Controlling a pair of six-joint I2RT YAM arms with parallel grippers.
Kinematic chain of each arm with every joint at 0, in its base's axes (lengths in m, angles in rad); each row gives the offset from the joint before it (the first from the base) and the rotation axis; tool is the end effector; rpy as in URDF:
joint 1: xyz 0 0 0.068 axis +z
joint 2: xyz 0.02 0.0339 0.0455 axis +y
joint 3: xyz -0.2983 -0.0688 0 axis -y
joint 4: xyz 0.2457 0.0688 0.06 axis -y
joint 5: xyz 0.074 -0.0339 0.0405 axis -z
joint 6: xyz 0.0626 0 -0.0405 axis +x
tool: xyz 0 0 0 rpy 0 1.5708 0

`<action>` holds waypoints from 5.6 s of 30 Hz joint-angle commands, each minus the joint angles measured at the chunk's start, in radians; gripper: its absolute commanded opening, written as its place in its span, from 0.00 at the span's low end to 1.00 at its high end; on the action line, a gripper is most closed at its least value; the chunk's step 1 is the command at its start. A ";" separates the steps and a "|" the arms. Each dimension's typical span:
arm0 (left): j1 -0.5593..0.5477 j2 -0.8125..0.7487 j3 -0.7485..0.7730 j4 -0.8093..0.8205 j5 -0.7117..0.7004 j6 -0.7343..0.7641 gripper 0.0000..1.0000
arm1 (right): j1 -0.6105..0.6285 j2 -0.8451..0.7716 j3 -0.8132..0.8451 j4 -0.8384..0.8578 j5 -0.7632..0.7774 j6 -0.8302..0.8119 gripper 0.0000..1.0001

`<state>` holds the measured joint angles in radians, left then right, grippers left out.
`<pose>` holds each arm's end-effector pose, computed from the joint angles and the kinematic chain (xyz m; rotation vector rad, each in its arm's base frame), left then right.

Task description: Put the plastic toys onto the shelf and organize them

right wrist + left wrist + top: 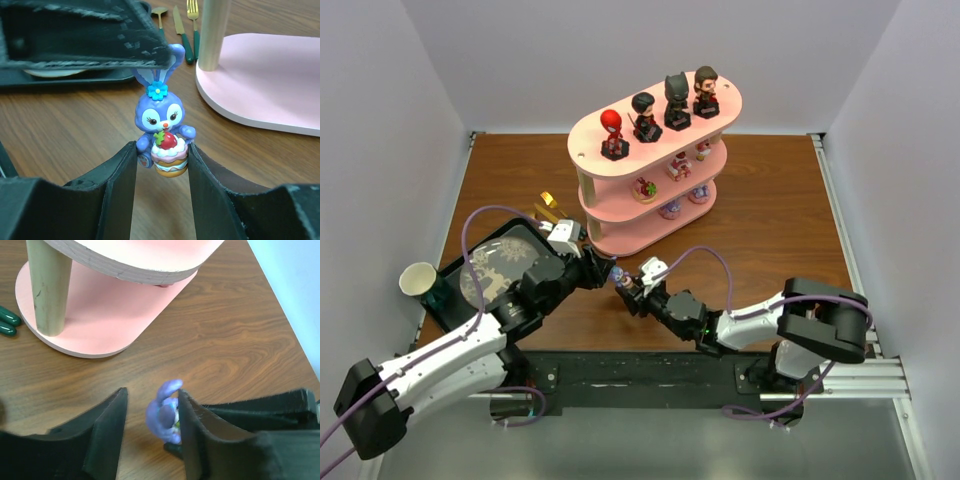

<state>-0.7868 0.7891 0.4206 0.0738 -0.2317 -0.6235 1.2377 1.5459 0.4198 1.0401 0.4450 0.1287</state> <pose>0.1442 -0.1242 0.2535 -0.0085 1.9277 -0.7529 0.1244 0.2770 0.2045 -0.5799 1.5894 0.6688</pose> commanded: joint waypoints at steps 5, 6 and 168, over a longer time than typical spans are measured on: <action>-0.019 0.006 0.044 0.026 -0.050 -0.019 0.11 | 0.049 0.023 0.062 0.075 0.093 -0.055 0.00; -0.020 0.002 0.046 0.018 -0.054 -0.016 0.01 | 0.049 0.023 0.060 0.075 0.095 -0.054 0.00; 0.061 -0.245 0.129 -0.272 -0.363 0.329 0.97 | -0.495 0.389 0.392 0.054 -0.345 0.040 0.09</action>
<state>-0.7330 0.5484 0.5579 -0.2188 -0.5808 -0.3035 0.7498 1.9633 0.7872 1.1015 0.0624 0.1505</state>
